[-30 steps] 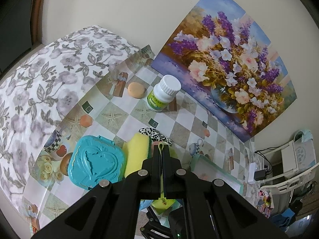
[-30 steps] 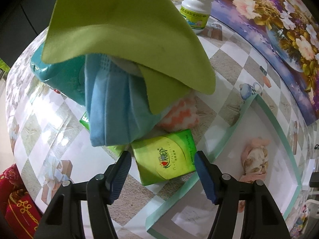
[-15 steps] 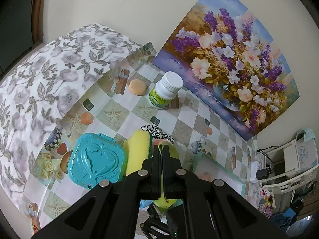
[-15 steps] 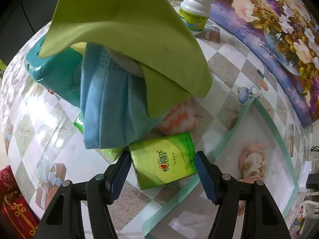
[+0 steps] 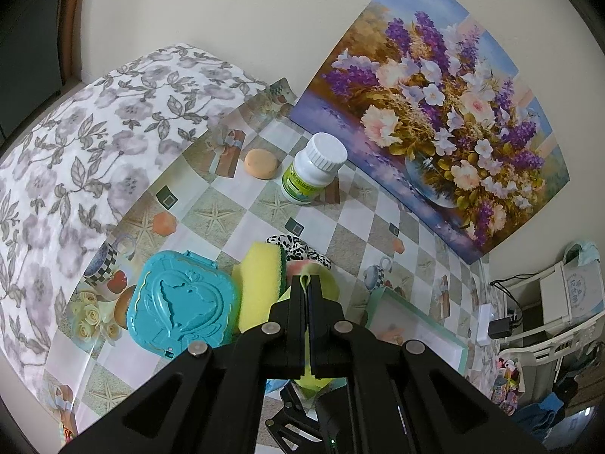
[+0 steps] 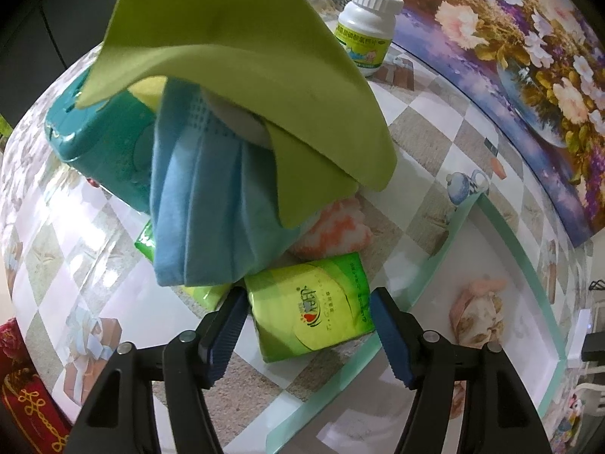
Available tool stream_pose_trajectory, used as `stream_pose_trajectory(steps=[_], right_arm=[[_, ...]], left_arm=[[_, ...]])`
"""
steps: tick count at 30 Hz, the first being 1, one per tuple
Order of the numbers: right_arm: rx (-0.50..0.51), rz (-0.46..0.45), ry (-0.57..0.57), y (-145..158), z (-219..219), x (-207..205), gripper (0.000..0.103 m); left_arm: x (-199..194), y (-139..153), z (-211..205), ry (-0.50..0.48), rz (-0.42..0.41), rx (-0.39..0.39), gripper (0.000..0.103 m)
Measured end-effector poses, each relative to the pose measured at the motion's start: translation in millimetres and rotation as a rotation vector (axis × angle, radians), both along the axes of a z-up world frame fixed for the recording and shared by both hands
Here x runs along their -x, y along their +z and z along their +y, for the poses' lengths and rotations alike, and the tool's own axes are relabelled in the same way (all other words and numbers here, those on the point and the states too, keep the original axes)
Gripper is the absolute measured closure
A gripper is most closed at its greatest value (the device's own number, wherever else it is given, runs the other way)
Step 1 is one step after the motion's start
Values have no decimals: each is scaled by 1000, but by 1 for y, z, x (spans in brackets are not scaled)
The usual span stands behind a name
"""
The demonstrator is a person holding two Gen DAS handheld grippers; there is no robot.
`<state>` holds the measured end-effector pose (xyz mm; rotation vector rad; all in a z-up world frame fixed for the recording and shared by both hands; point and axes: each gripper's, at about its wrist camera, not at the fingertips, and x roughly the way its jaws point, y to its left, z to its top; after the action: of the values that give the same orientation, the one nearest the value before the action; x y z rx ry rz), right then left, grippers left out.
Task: Organize soft objects
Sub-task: 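Grasp the green tissue pack with right gripper while left gripper holds the cloth raised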
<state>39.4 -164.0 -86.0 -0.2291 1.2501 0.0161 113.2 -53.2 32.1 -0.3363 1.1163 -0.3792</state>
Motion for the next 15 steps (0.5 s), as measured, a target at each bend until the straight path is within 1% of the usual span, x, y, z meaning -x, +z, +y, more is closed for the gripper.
stream_pose_trajectory(steps=[3, 5, 15], right_arm=[[7, -5, -3, 0, 2, 0, 30], [11, -13, -5, 0, 1, 0, 26], [-11, -3, 4, -6, -3, -4, 27]], left_arm=[[0, -1, 0, 0, 0, -1, 102], [0, -1, 0, 0, 1, -1, 102], [1, -3, 0, 0, 6, -3, 102]])
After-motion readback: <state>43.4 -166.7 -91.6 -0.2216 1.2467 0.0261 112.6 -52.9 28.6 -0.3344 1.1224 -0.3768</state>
